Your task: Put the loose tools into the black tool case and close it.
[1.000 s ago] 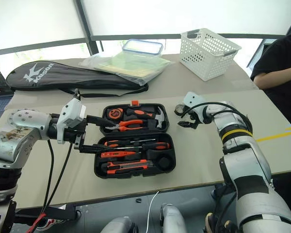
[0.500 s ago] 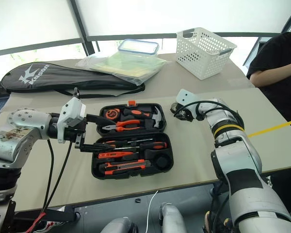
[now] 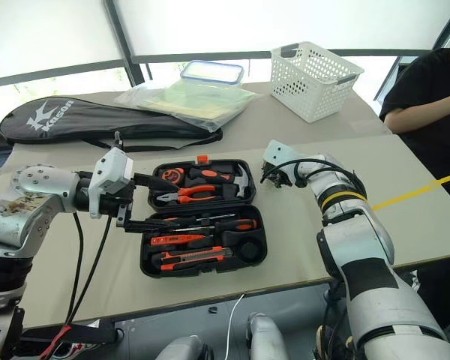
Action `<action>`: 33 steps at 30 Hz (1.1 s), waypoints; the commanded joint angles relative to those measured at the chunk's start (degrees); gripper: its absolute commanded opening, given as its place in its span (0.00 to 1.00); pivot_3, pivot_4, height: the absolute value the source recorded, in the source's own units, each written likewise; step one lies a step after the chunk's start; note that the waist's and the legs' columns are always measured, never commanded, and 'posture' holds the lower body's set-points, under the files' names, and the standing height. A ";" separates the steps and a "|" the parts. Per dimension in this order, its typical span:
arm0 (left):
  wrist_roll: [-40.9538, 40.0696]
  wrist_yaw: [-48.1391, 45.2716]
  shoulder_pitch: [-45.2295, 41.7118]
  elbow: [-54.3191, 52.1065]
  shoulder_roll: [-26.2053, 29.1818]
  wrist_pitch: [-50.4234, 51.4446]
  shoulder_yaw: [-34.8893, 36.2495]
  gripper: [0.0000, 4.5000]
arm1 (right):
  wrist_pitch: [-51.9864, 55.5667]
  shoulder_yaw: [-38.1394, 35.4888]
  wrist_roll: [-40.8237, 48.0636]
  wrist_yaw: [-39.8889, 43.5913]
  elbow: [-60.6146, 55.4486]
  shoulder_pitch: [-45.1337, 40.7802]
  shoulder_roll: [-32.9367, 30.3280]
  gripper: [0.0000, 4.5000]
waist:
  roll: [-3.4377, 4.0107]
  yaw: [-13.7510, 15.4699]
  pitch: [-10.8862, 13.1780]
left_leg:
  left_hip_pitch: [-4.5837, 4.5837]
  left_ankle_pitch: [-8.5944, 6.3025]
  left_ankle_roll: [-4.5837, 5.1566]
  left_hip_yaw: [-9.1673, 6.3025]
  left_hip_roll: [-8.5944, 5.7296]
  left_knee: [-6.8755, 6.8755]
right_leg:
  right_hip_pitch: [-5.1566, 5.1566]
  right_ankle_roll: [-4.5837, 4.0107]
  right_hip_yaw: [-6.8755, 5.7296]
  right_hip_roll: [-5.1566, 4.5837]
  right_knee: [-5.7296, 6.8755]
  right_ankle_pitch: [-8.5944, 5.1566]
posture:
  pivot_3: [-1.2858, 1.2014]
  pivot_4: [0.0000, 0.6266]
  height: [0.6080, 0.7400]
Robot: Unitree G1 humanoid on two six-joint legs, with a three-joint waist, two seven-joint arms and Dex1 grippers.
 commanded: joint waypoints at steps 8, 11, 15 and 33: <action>0.09 0.07 -0.63 -0.83 0.82 -1.37 -0.27 1.00 | -5.18 -1.61 0.07 0.73 -1.22 -0.32 -2.09 0.00 | 0.04 0.01 0.02 | 0.01 0.00 0.00 0.00 -0.01 0.00 | 0.00 0.00 0.00 0.01 0.00 0.00 | 0.52 0.24 1.00; -0.41 -0.98 1.15 -2.39 1.55 -0.85 -1.08 1.00 | -4.22 -4.47 4.80 12.92 -4.49 -1.66 -4.04 0.00 | 0.12 0.08 0.08 | 0.00 0.00 0.00 0.00 -0.03 0.00 | 0.00 0.00 -0.01 0.00 -0.01 0.00 | 0.52 0.24 1.00; 0.24 -3.29 4.66 -4.07 3.72 -2.76 -2.07 1.00 | 10.64 -7.00 15.13 38.29 -23.03 2.80 -7.33 0.00 | 0.24 0.01 0.15 | -0.01 0.00 0.00 0.02 0.03 0.01 | -0.01 0.00 0.02 0.02 -0.02 0.00 | 0.52 0.24 1.00; -0.04 -6.33 6.18 -6.66 4.22 -5.40 -5.05 1.00 | 36.34 3.66 27.30 46.81 -95.03 36.56 -26.39 0.00 | 0.27 3.94 0.18 | -0.51 -0.03 0.02 -0.08 -0.05 0.31 | -0.41 -0.02 0.04 0.05 -0.04 0.04 | 0.52 0.24 1.00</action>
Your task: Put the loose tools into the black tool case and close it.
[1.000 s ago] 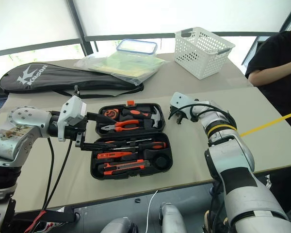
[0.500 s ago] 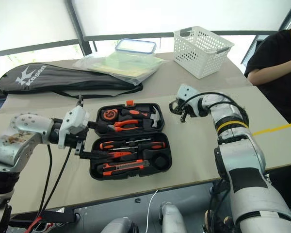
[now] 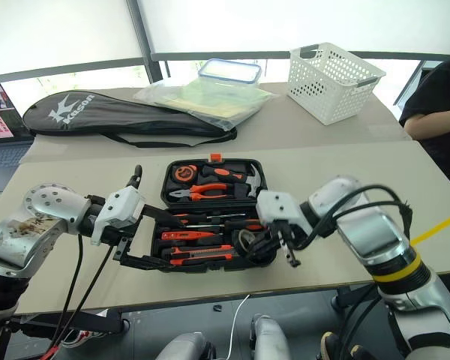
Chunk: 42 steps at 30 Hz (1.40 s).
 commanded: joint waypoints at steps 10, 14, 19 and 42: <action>0.18 0.44 -0.13 -1.48 0.29 -2.25 0.36 1.00 | -7.21 1.51 -4.16 -0.73 -2.74 1.44 -4.82 0.08 | -0.03 0.05 -0.01 | 0.04 0.00 0.00 0.03 0.03 0.01 | 0.04 -0.01 0.00 0.05 -0.01 0.00 | 0.52 0.24 1.00; 0.63 0.72 -0.69 -0.51 -0.27 -2.78 0.11 1.00 | -7.08 1.43 -3.66 -0.55 -3.51 1.15 -4.64 0.32 | -0.03 0.02 -0.01 | 0.04 0.00 0.00 0.03 0.06 0.00 | 0.04 -0.01 0.00 0.07 -0.02 0.00 | 0.52 0.24 1.00; 1.10 1.01 -1.26 0.86 -0.32 -3.32 0.25 1.00 | -1.00 -3.03 3.37 0.44 -4.10 -3.09 -3.92 0.72 | -0.03 -0.03 0.00 | 0.04 0.00 0.00 0.03 0.04 0.01 | 0.04 -0.01 0.01 0.06 -0.02 0.00 | 0.52 0.24 1.00; 7.23 20.49 8.51 17.34 -5.60 -7.28 10.48 0.02 | -16.34 -12.98 -4.00 -28.04 24.46 5.31 7.96 0.00 | -0.05 0.03 -0.01 | 0.32 0.02 -0.03 0.19 0.02 -0.22 | 0.13 -0.01 0.06 0.11 0.00 0.01 | 0.52 0.24 1.00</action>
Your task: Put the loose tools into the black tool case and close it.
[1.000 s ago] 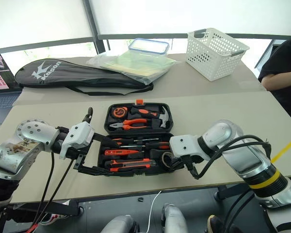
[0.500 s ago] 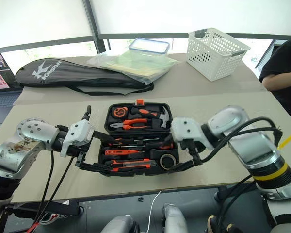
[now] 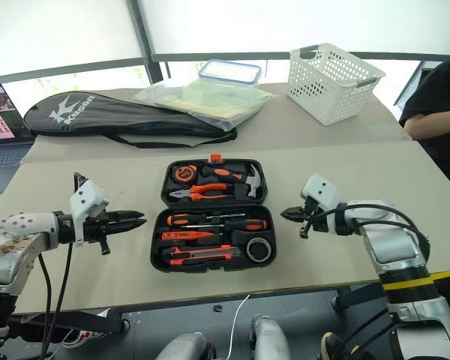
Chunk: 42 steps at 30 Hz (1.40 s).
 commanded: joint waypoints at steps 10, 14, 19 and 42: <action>-1.20 -5.58 2.90 -10.82 0.14 1.24 -6.71 0.02 | -17.58 2.23 2.05 8.55 -6.49 4.67 0.41 0.00 | 0.01 -0.64 0.00 | -0.02 0.00 0.00 -0.03 0.05 -0.14 | 0.00 0.01 -0.11 0.02 0.02 0.00 | 0.52 0.24 1.00; -0.58 -6.29 6.17 -14.10 1.95 1.26 -6.93 0.02 | -16.65 0.82 3.03 9.50 -10.24 8.05 -1.04 0.00 | 0.01 -0.77 0.00 | 0.00 0.00 0.00 0.00 0.05 -0.15 | 0.01 0.01 -0.17 0.03 -0.02 0.00 | 0.52 0.24 1.00; 4.04 -3.04 6.76 -11.20 2.51 -1.77 -6.35 0.02 | -16.50 -0.34 0.96 7.72 -11.43 10.31 -2.49 0.00 | 0.00 -0.70 0.00 | 0.19 -0.03 -0.05 0.03 0.10 -0.15 | 0.10 -0.03 0.06 0.02 -0.04 -0.02 | 0.52 0.24 1.00; -7.79 14.56 -16.52 5.91 -7.39 39.49 3.42 0.65 | 34.55 -4.06 12.12 -12.47 -2.36 -12.40 7.27 0.75 | -0.05 -0.17 -0.02 | 0.00 -0.01 0.02 -0.06 -0.02 -0.04 | 0.07 0.04 0.06 0.01 0.19 0.03 | 0.52 0.24 1.00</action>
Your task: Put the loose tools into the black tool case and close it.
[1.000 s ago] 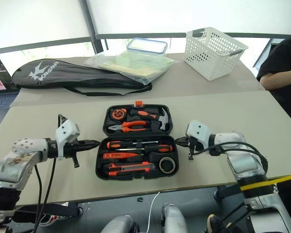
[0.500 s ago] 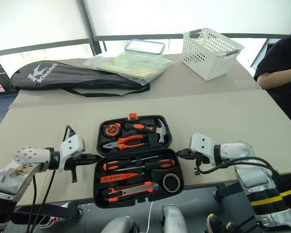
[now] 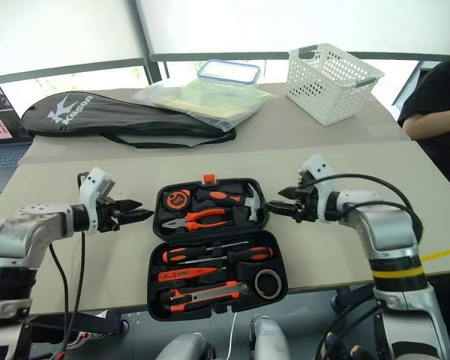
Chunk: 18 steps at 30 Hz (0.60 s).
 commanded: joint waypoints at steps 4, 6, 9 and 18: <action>-1.22 1.86 -0.42 -1.94 -1.02 3.35 -1.48 0.53 | 2.12 2.97 -2.41 -3.52 5.03 -4.27 0.93 0.64 | 0.01 0.17 -0.01 | 0.01 0.01 -0.01 -0.05 -0.10 0.00 | -0.01 0.00 -0.12 0.02 -0.03 0.00 | 0.52 0.24 1.00; -1.55 2.23 0.43 -2.90 -1.22 3.71 -1.67 0.44 | 1.58 4.39 -3.13 -2.91 5.43 -4.23 0.26 0.55 | 0.03 0.13 -0.02 | 0.03 0.01 -0.02 -0.06 -0.15 0.02 | 0.01 0.00 -0.16 0.01 -0.03 0.00 | 0.52 0.24 1.00; -2.38 2.68 1.39 -4.45 -1.27 4.74 -1.42 0.19 | 2.03 5.01 -3.05 -2.50 4.36 -3.65 -0.47 0.31 | 0.03 0.09 -0.04 | 0.21 0.01 -0.04 -0.03 -0.15 0.01 | 0.15 0.00 -0.13 0.00 -0.13 0.00 | 0.52 0.24 1.00; -4.36 2.39 0.13 -3.71 2.11 6.94 1.88 0.06 | 2.49 5.87 -2.25 -1.84 1.92 -2.36 -1.32 0.00 | 0.04 0.04 -0.04 | 0.50 0.00 -0.07 -0.11 -0.08 -0.04 | 0.48 0.01 -0.18 0.03 -0.16 -0.01 | 0.52 0.24 1.00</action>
